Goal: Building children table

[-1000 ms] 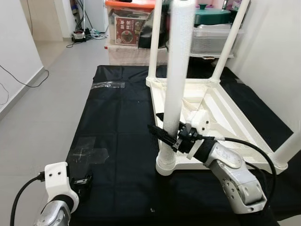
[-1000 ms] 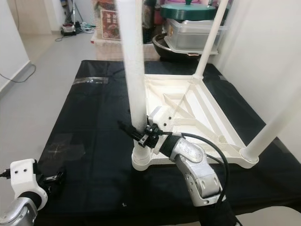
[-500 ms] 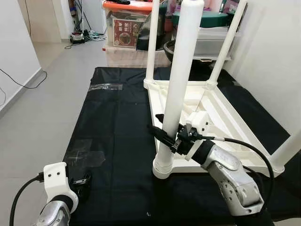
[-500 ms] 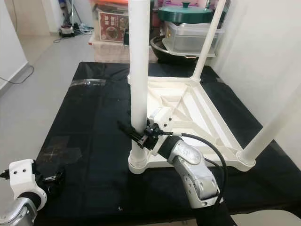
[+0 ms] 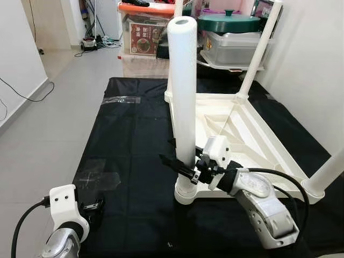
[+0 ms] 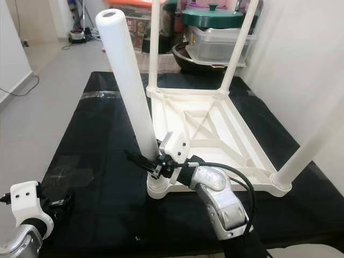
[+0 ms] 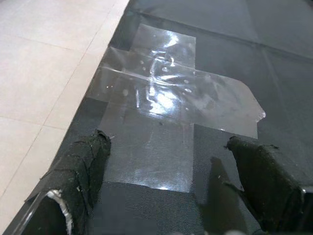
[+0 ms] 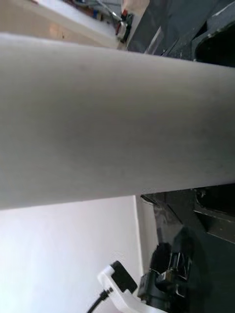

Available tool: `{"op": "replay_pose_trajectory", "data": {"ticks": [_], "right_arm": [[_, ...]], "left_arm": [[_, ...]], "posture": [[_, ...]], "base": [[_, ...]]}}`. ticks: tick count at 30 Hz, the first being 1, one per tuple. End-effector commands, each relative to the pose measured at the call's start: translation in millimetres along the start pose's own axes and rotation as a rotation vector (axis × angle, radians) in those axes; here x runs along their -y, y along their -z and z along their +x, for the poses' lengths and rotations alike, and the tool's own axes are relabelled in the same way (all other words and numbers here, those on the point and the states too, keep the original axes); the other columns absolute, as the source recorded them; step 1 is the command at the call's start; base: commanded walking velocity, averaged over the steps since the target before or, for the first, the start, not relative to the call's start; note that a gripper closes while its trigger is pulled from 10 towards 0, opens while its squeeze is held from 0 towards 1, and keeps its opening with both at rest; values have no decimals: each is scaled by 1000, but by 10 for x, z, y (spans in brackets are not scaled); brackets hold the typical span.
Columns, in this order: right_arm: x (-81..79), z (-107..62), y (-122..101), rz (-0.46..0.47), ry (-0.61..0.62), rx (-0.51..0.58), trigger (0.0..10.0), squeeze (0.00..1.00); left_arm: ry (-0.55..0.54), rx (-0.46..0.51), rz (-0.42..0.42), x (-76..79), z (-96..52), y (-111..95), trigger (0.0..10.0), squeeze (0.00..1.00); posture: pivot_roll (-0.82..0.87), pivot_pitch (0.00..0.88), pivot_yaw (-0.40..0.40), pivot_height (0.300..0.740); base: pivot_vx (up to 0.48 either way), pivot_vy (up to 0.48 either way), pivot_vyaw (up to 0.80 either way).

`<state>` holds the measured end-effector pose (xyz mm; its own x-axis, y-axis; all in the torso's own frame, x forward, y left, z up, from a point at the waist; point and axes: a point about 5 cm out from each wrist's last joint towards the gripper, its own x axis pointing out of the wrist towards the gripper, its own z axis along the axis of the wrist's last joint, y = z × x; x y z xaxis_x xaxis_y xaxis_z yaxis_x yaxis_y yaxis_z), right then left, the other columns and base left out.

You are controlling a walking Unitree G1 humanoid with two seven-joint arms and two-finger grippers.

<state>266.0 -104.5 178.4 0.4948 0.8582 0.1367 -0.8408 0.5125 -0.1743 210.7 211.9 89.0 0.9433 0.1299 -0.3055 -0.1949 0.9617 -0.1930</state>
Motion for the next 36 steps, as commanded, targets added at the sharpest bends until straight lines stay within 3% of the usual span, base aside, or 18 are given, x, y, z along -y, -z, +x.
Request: {"op": "replay_pose_trajectory", "data": {"ticks": [1,6,9,17,20,24,36], "right_arm": [[-140,-49,291,149,-31,-96,10000,24],[-164,-87,317,214,-11,-98,10000,20],[-190,-128,370,333,-4,-131,10000,4],[-213,-110,420,378,-35,-184,10000,0],[-204,-86,418,361,-58,-195,10000,0],[-202,-43,422,289,-183,-254,10000,0],[-227,-33,376,233,-353,-279,10000,12]], "left_arm": [[-14,-33,-23,-36,-2,58,10000,0],[-17,-36,-24,-57,2,57,10000,0],[-23,-37,-25,-66,11,52,10000,0],[-26,-37,-17,-73,38,35,10000,0],[-26,-35,-14,-72,47,24,10000,0],[-29,-30,-10,-79,60,18,10000,0],[-35,-36,-19,-75,39,48,10000,0]], "posture": [[42,0,-69,740],[39,0,-62,740],[36,0,-55,740],[35,0,-47,740],[38,0,-50,740],[45,0,-59,740],[57,0,-78,740]], "base": [[0,0,0],[0,0,0],[0,0,0],[0,0,0],[0,0,0],[0,0,0],[0,0,0]]}}
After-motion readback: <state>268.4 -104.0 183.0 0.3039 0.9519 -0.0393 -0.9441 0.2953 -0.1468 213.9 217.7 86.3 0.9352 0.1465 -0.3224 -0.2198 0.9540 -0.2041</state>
